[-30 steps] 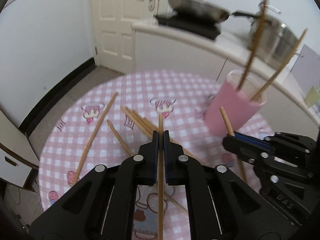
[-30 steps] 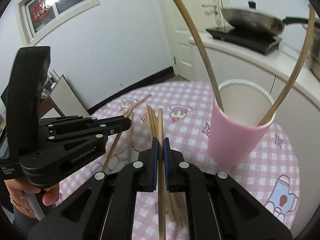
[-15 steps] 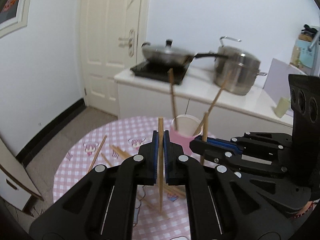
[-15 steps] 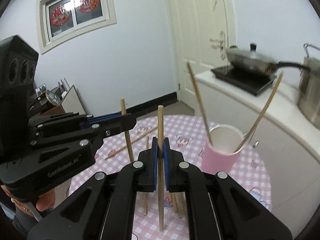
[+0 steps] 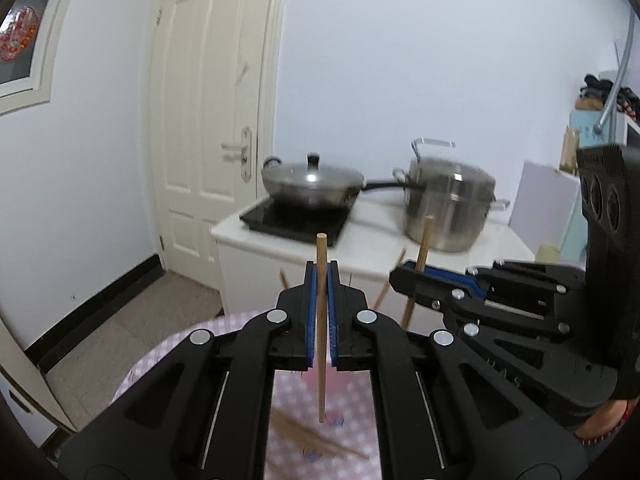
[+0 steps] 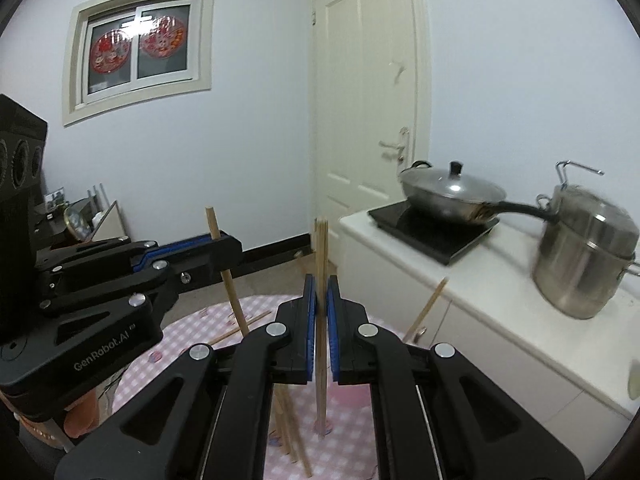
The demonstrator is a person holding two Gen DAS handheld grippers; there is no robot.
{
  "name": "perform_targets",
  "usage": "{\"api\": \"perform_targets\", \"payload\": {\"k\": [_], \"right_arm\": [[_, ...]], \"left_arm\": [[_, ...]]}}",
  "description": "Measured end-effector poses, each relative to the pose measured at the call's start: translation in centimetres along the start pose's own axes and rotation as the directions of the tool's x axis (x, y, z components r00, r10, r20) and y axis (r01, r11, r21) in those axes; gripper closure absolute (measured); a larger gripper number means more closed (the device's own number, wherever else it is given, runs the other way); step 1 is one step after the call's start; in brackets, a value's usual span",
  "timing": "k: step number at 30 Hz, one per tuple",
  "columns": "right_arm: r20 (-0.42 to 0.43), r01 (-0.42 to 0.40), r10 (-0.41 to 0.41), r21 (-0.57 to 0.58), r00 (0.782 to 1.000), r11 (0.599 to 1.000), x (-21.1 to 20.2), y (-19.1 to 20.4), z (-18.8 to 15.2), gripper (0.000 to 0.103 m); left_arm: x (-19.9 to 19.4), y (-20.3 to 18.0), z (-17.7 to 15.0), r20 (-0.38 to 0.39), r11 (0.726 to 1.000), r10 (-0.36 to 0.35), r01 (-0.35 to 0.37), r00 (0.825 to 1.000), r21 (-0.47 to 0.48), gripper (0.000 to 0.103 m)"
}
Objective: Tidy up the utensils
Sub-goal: 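Lower the chopsticks into the pink cup and open both tools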
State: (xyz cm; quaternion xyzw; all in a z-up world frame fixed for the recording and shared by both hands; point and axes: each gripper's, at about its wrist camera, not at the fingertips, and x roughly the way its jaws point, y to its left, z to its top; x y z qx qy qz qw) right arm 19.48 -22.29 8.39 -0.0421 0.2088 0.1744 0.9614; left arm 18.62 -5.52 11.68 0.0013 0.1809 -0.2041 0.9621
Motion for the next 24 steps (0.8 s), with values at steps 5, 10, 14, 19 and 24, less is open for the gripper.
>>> {"api": "perform_targets", "payload": {"k": [5,10,14,19,24], "right_arm": [[0.032,0.02,-0.02,0.005,0.999,1.0,-0.2,-1.1,1.2,0.099],[0.066,0.047,-0.047,0.005,0.997,0.999,0.3,-1.9,2.3,0.099],[0.082,0.052,-0.053,0.011,0.995,0.999,1.3,-2.4,2.9,0.099],[0.095,0.075,-0.077,0.021,0.993,0.997,2.6,-3.3,3.2,0.099],[0.087,0.088,-0.09,0.024,0.992,0.996,4.0,-3.9,2.5,0.099]], "left_arm": [[1.2,-0.6,1.9,0.065,0.999,0.005,-0.002,0.998,-0.038,0.098],[3.2,-0.8,2.8,0.111,0.998,0.022,-0.014,0.994,-0.067,0.098],[5.2,-0.7,2.6,0.12,0.995,0.046,-0.035,0.992,-0.094,0.098],[7.3,-0.2,1.8,0.103,0.992,0.058,-0.045,0.993,-0.117,0.098],[8.8,0.6,0.9,0.09,0.989,0.054,-0.041,0.994,-0.143,0.098]]}}
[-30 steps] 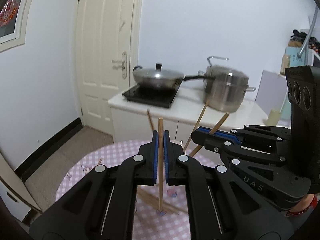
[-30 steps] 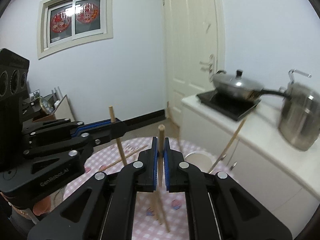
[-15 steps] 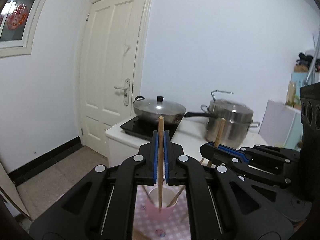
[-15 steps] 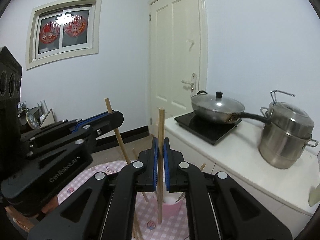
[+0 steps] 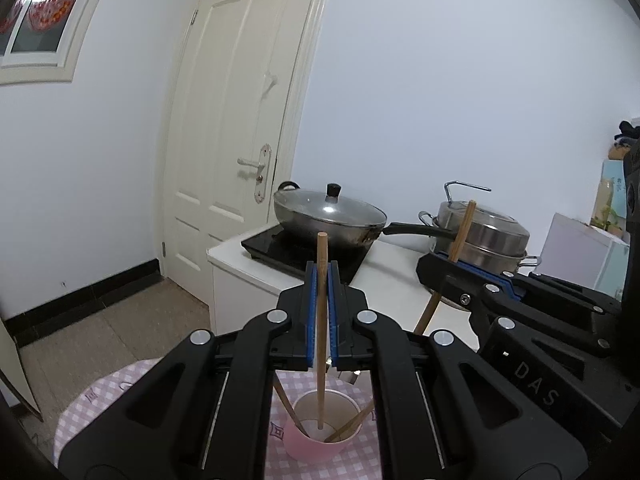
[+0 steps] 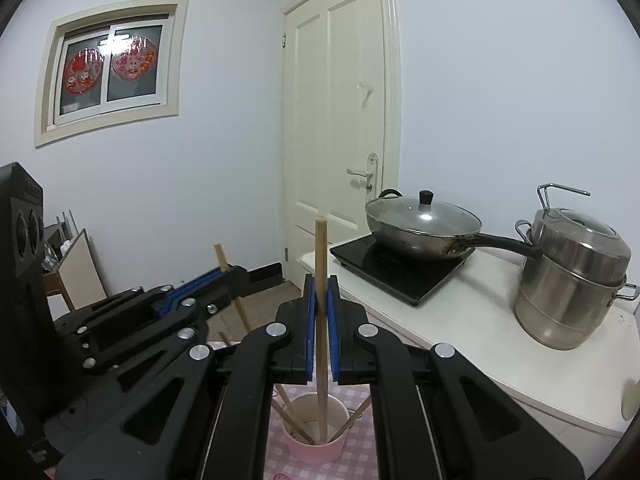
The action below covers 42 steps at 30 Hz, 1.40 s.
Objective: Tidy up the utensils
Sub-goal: 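Lower the chopsticks into the pink cup and open both tools, then move both tools back down to the chopsticks on the table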
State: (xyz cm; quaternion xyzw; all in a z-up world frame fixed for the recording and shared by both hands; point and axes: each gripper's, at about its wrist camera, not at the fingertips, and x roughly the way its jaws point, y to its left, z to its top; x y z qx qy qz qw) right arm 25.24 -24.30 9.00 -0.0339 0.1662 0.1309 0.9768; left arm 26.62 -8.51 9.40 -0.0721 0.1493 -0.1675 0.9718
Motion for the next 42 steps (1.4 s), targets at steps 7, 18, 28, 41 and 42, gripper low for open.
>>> {"api": "perform_targets", "payload": {"k": [7,18,28,41,42], "right_arm": [[-0.026,-0.005,0.006,0.032,1.0,0.999,1.3,-1.3,-1.1,0.099],[-0.105,-0.01,0.014,0.036,0.994,0.999,3.1,-1.4,-3.1,0.099],[-0.122,-0.008,0.014,0.047,0.992,0.999,3.3,-1.4,-3.7,0.098],[-0.089,-0.033,0.039,0.061,0.995,0.998,0.6,-1.2,-3.2,0.093],[-0.089,-0.035,0.041,0.06,0.995,0.998,0.4,-1.1,-3.2,0.093]], "left_arm": [[1.7,1.0,-1.9,-0.042,1.0,-0.004,0.003,0.999,-0.005,0.098],[2.4,0.8,-5.0,-0.109,0.997,-0.044,0.05,0.993,0.053,0.098],[2.2,0.4,-5.0,-0.144,0.994,-0.059,0.071,0.988,0.08,0.097],[-0.3,0.4,-3.9,-0.133,0.994,-0.07,0.08,0.989,0.073,0.069],[-0.5,0.5,-3.8,-0.131,0.994,-0.069,0.079,0.989,0.071,0.069]]}}
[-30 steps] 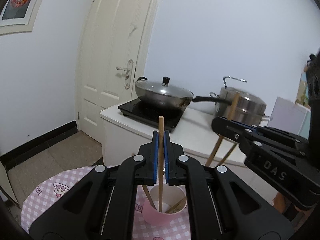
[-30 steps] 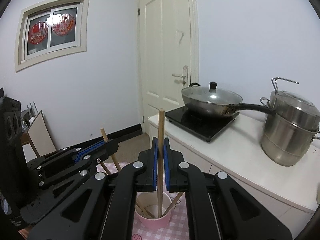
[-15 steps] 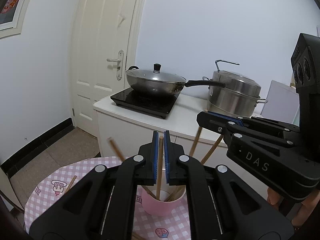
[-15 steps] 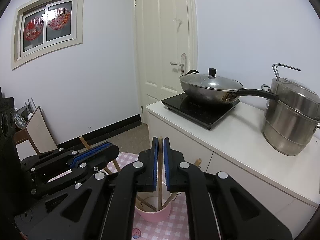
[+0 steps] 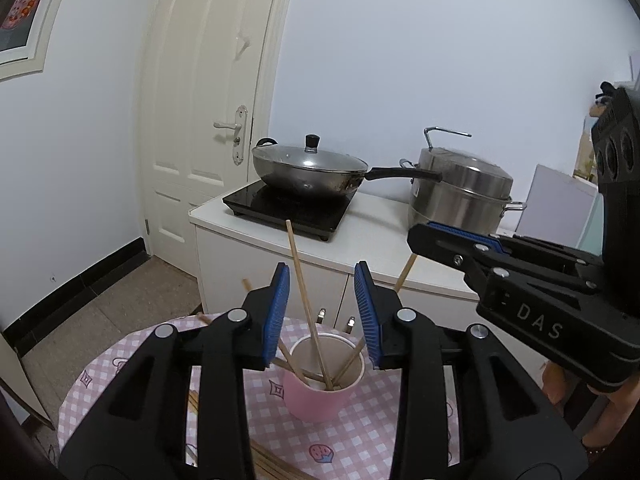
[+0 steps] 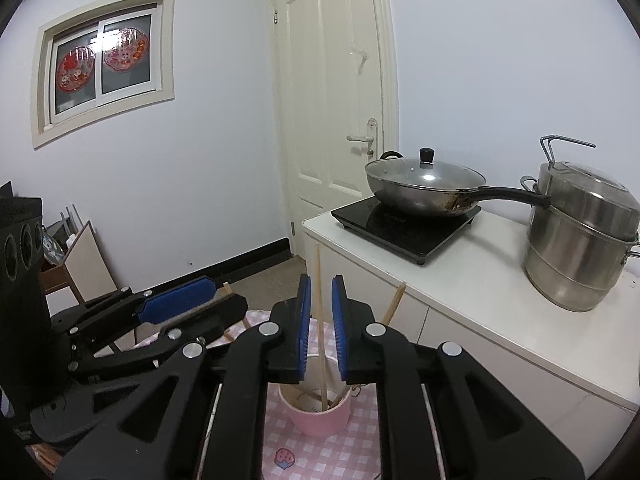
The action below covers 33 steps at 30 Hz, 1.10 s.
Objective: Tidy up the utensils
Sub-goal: 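Move both tools back down to the chopsticks on the table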
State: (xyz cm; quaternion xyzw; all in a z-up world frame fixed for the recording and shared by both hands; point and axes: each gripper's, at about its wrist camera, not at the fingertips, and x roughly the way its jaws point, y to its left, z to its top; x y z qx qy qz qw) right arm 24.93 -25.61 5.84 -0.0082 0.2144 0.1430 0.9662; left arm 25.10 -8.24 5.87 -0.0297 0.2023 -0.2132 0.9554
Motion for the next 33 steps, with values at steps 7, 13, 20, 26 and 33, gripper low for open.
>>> {"api": "perform_targets", "payload": {"k": [7,13,20,26,33], "right_arm": [[-0.019,-0.025,0.024,-0.021,1.0,0.999,-0.9,1.3,-1.1,0.093],[-0.059,-0.065,0.062,-0.038,0.996,0.997,-0.9,3.2,-2.9,0.092],[-0.125,-0.12,0.113,-0.053,0.986,0.991,0.4,5.6,-5.6,0.092],[-0.207,-0.177,0.161,-0.061,0.965,0.982,2.9,8.4,-8.5,0.092],[-0.307,-0.229,0.198,-0.068,0.931,0.971,6.9,12.0,-11.6,0.092]], "left_arm": [[-2.4,1.3,-0.6,0.002,0.999,0.033,-0.033,0.999,-0.01,0.06],[-4.5,3.7,-2.2,-0.036,0.997,0.08,-0.081,0.996,-0.017,0.06],[-6.5,7.7,-4.9,-0.106,0.988,0.145,-0.149,0.984,-0.033,0.059],[-6.5,11.6,-8.3,-0.195,0.973,0.199,-0.217,0.96,-0.074,0.056],[-5.2,15.0,-11.6,-0.292,0.96,0.223,-0.262,0.93,-0.1,0.056]]}}
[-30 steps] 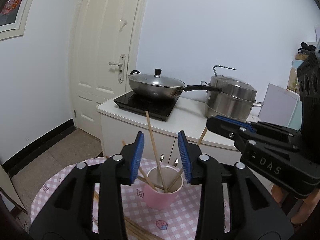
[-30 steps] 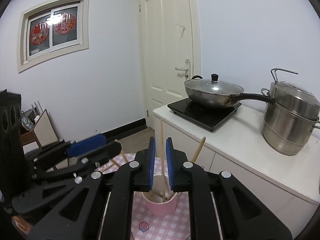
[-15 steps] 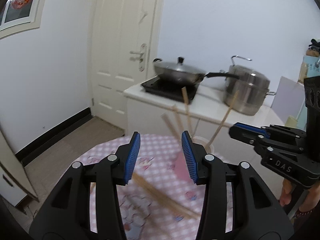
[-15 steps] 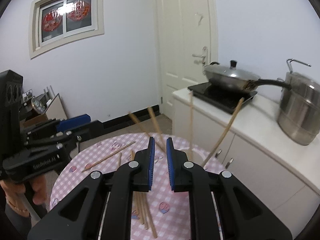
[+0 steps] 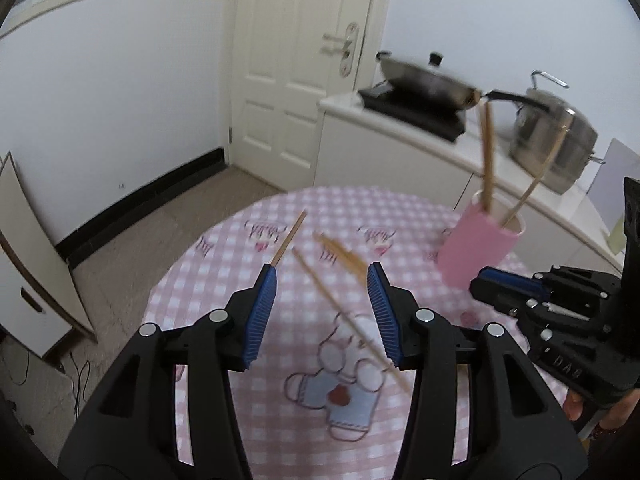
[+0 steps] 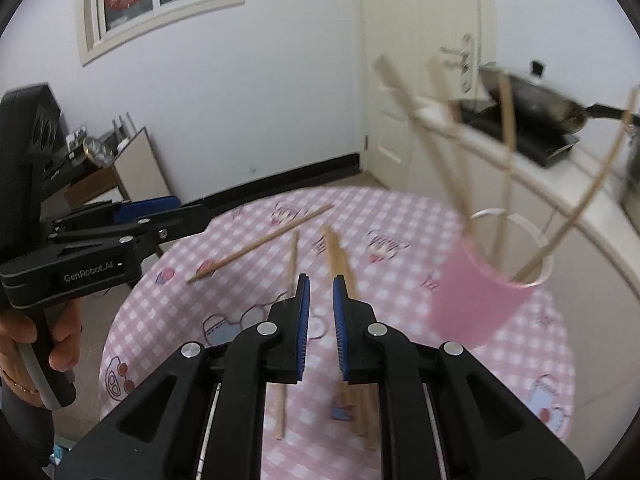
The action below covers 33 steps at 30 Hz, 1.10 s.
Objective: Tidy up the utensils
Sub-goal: 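Move both tools back down to the chopsticks on the table, then close the left tool on a chopstick while the right tool grasps another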
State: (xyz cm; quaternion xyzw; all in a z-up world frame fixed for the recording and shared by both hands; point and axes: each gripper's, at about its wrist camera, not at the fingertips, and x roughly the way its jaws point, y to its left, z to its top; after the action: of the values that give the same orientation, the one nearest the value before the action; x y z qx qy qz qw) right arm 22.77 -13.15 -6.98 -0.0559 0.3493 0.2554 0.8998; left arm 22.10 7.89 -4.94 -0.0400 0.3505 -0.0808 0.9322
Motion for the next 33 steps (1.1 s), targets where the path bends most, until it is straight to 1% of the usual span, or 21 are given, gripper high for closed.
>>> {"api": "perform_targets", "payload": {"k": [5,10,14,20,23,33], "right_arm": [[-0.073,-0.026,0.026,-0.004,0.997,1.0,4.2,1.5,-0.2,0.092],[-0.134,-0.04,0.04,0.005,0.99,0.999,7.9,2.2,0.2,0.092],[-0.167,-0.044,0.044,0.008,0.985,0.999,10.6,2.8,1.0,0.092],[-0.198,-0.027,0.03,0.018,0.98,0.999,13.3,2.8,2.3,0.092],[-0.211,-0.01,0.014,0.023,0.977,1.0,14.2,2.5,2.6,0.092],[-0.244,-0.022,0.028,0.028,0.969,0.999,16.0,1.7,3.6,0.092]], "left_arm": [[3.2,2.1,-0.2,-0.092,1.0,0.01,-0.011,0.996,-0.013,0.056],[5.7,3.4,-0.1,-0.148,0.999,0.03,-0.033,0.989,-0.018,0.056],[7.3,4.0,0.3,-0.168,1.0,0.029,-0.03,0.985,-0.006,0.056],[9.5,4.7,1.2,-0.195,0.999,0.039,-0.038,0.98,0.011,0.056],[10.7,4.9,1.7,-0.211,0.999,0.046,-0.041,0.976,0.028,0.056],[13.8,5.3,2.4,-0.253,0.998,0.051,-0.037,0.966,0.059,0.056]]}}
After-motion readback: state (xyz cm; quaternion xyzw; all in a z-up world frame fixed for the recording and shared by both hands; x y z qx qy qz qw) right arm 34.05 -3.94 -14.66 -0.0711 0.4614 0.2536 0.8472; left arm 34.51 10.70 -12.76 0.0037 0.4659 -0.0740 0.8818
